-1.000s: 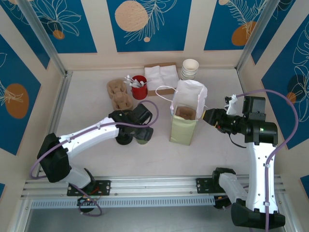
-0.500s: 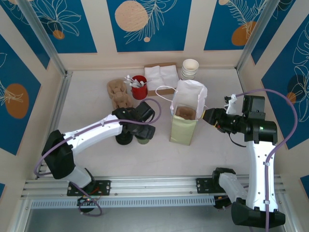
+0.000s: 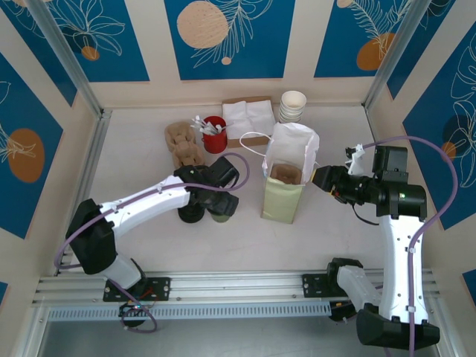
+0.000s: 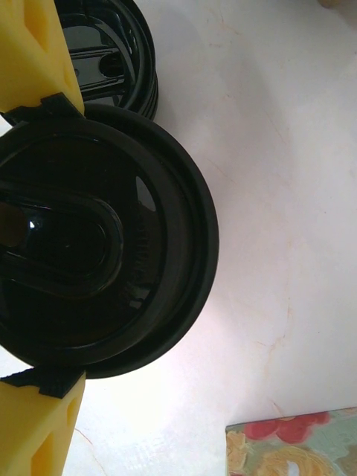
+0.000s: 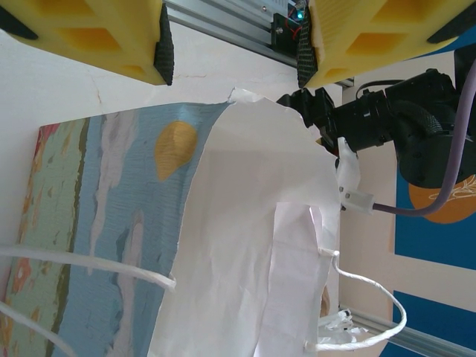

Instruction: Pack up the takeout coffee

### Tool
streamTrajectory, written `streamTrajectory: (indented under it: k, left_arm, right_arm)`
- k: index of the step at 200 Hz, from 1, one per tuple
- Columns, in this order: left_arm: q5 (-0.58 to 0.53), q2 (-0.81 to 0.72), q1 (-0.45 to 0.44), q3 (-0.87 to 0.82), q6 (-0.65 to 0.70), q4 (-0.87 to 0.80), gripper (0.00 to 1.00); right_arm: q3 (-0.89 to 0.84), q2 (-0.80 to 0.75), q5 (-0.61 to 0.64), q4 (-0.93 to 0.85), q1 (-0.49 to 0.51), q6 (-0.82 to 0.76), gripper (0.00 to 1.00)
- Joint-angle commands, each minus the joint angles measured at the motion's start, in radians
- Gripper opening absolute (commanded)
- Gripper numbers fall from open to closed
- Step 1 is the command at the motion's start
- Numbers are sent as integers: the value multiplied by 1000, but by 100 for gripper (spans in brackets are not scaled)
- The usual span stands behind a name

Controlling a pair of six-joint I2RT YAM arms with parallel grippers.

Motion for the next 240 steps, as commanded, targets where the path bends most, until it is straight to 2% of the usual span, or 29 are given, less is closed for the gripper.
streamTrajectory:
  k: [1, 87, 120, 143, 179, 240]
  left_arm:
    - [18, 40, 9, 19, 29, -45, 82]
    - [43, 75, 10, 9, 44, -30, 81]
    - [50, 76, 10, 2, 52, -21, 77]
    - [69, 61, 10, -5, 60, -3, 69]
    - [78, 21, 8, -11, 68, 13, 67]
    - [56, -64, 8, 22, 73, -19, 67]
  right_arm:
    - [-13, 1, -34, 12, 5, -18, 49]
    - [-15, 1, -35, 7, 5, -20, 49]
    - [-17, 1, -37, 7, 5, -19, 50]
    - [-18, 1, -37, 6, 5, -20, 49]
    - [-7, 0, -29, 13, 5, -12, 49]
    - [137, 64, 70, 34, -22, -38, 50]
